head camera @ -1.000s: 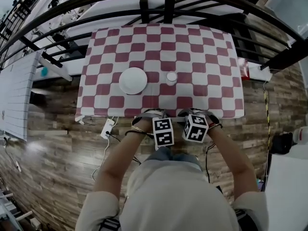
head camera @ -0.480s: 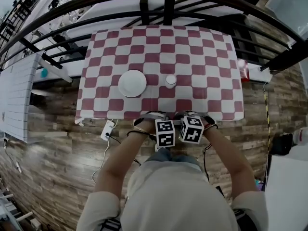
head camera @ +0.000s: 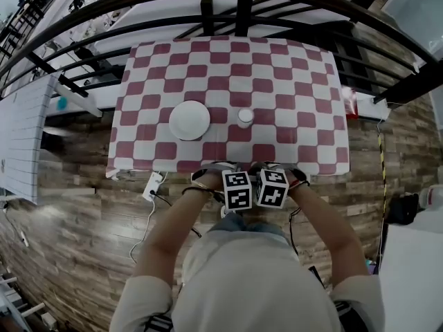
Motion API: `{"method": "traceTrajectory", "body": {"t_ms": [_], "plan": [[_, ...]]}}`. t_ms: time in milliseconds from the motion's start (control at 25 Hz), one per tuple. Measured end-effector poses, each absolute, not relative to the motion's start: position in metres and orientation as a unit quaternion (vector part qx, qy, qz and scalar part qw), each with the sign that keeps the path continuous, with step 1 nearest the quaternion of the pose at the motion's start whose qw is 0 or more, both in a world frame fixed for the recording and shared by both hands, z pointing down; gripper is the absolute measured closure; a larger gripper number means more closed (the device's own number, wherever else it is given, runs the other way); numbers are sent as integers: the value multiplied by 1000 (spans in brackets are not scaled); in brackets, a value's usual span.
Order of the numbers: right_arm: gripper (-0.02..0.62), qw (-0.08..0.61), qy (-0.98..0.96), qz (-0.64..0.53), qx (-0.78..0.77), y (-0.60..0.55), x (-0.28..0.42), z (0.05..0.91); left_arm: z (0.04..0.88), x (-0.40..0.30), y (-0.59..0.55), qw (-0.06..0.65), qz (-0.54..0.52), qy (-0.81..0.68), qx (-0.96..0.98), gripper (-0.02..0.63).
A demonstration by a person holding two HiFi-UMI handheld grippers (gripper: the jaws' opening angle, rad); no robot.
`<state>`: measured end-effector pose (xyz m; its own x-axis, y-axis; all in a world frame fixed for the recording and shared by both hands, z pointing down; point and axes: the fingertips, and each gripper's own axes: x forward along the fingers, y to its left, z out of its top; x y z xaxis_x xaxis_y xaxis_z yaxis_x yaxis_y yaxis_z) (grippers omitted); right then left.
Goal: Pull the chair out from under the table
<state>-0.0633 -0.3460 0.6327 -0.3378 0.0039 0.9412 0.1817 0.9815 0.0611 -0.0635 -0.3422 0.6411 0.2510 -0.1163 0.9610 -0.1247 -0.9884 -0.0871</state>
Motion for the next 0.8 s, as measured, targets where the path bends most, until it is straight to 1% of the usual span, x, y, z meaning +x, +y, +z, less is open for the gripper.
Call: {"method": "traceTrajectory", "body": {"t_ms": [520, 800], "plan": [[523, 571, -813, -108, -50, -347, -64, 634, 642, -63, -343, 2, 606, -77, 791, 529], [523, 571, -813, -100, -55, -344, -65, 632, 641, -64, -342, 0, 607, -77, 791, 529]]}}
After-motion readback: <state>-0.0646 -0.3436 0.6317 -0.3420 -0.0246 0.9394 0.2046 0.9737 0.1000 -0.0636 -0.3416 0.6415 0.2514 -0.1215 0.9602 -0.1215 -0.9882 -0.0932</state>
